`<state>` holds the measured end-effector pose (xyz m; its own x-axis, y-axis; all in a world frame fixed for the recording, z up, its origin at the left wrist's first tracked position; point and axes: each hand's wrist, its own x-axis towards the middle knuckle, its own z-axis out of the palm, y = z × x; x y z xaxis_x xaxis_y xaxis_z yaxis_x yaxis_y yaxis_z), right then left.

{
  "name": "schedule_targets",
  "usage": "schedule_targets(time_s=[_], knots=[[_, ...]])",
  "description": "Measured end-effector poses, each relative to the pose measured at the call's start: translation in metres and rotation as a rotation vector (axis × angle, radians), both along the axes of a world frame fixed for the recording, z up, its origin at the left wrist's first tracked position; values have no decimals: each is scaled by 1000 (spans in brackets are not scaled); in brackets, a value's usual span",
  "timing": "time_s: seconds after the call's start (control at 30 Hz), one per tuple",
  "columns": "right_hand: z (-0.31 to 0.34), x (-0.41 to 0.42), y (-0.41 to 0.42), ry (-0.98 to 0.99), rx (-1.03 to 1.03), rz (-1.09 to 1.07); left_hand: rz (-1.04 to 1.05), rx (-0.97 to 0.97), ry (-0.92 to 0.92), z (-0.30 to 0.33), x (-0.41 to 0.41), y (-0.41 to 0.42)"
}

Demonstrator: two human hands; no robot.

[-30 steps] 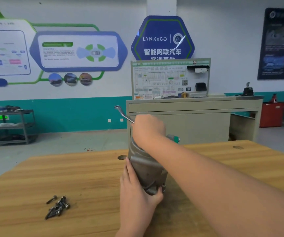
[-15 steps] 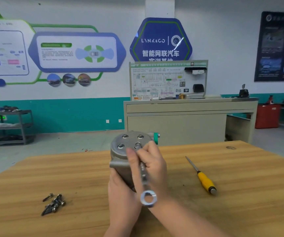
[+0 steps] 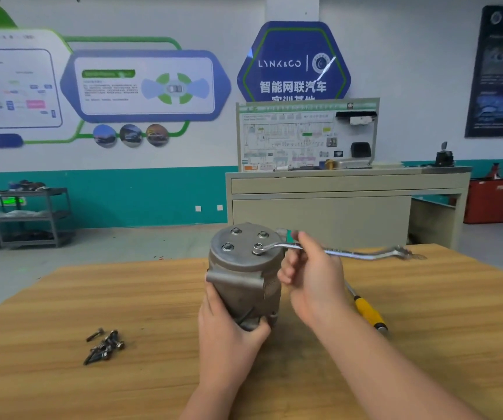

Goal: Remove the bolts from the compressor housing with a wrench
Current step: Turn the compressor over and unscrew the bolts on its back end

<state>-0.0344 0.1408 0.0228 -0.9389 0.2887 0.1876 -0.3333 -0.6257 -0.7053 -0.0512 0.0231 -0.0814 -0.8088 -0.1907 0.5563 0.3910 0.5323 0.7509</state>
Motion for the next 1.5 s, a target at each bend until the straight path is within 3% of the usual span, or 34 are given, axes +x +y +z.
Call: schedule_targets(time_s=[0.2,0.37,0.53,0.63,0.7,0.83,1.0,1.13,1.27,1.4,1.5], knots=[[49,-36,16,-312,200,70,-23,8,23,-1,1,-1],[90,-54,-5,-482,828,4,-46,39,19,0,-2,-2],[94,-58,-57,-269,1781,-311,-73,85,14,0,-2,-5],[78,-44,-84,-106,2153,-567,-92,126,-10,2,-2,-6],[69,-35,-95,89,2262,-653,-97,156,-10,2,-3,-7],[40,-18,-100,415,2151,-807,-83,69,30,2,-5,-11],[3,-3,-82,615,1583,-904,-47,-15,-2,5,-11,-14],[-13,2,-60,636,1225,-853,-156,27,11,8,-9,-8],[-26,2,-38,578,836,-702,-136,8,8,5,-2,-2],[-27,0,-11,428,563,-452,-36,-114,62,2,-5,4],[-22,0,4,300,362,-135,-40,-119,44,1,-6,3]])
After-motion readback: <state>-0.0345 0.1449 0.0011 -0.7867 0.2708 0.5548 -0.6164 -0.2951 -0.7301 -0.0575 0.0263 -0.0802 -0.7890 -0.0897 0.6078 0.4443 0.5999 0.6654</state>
